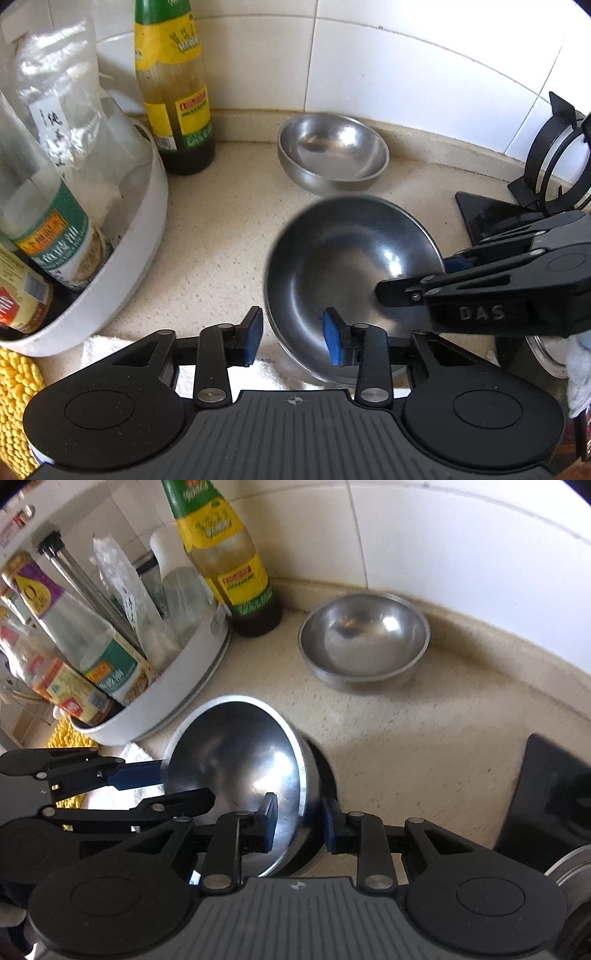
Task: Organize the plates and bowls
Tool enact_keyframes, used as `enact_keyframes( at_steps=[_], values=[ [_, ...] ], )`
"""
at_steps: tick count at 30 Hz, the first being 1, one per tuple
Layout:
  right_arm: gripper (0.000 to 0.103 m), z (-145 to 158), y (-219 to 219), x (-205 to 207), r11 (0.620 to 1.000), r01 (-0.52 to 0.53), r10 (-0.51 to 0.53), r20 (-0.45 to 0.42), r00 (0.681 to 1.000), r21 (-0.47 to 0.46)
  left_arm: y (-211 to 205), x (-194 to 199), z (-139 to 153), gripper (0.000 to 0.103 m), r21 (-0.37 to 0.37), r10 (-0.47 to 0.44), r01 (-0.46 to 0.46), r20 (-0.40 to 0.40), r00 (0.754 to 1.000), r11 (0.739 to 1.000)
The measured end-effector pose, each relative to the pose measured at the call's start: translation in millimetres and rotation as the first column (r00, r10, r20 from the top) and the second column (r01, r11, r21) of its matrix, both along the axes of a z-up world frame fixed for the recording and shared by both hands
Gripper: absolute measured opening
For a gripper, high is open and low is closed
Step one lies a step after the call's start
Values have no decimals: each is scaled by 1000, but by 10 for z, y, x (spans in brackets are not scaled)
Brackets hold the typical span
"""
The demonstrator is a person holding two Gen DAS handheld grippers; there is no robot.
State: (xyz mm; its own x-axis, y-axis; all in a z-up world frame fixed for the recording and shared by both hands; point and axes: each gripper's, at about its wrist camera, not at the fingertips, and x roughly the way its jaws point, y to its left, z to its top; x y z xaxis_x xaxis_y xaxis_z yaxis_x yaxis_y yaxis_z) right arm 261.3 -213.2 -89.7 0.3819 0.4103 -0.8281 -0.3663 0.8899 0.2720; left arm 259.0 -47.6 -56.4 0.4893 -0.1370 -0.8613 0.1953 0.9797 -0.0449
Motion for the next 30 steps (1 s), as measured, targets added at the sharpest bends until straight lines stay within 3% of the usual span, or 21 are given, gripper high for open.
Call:
enact_keyframes(
  at_steps=[7, 9, 17, 24, 30],
  values=[
    [42, 105, -197, 43, 998, 63, -63, 44, 997, -13, 75, 68, 96, 49, 6, 29, -29, 24, 999, 1000],
    [49, 110, -260, 104, 997, 79, -79, 39, 996, -3, 85, 122, 137, 51, 6, 34, -34, 33, 999, 999],
    [50, 228, -429, 375, 991, 131, -133, 85, 987, 27, -9, 521, 222, 55, 6, 28, -29, 55, 998, 1000],
    [50, 79, -451, 777, 983, 182, -182, 67, 981, 15, -190, 957, 64, 55, 21, 18, -19, 26, 999, 1000],
    [50, -74, -394, 1134, 977, 212, -212, 68, 975, -3, -216, 1343, -65, 57, -36, 66, -66, 15, 998, 997]
  ],
)
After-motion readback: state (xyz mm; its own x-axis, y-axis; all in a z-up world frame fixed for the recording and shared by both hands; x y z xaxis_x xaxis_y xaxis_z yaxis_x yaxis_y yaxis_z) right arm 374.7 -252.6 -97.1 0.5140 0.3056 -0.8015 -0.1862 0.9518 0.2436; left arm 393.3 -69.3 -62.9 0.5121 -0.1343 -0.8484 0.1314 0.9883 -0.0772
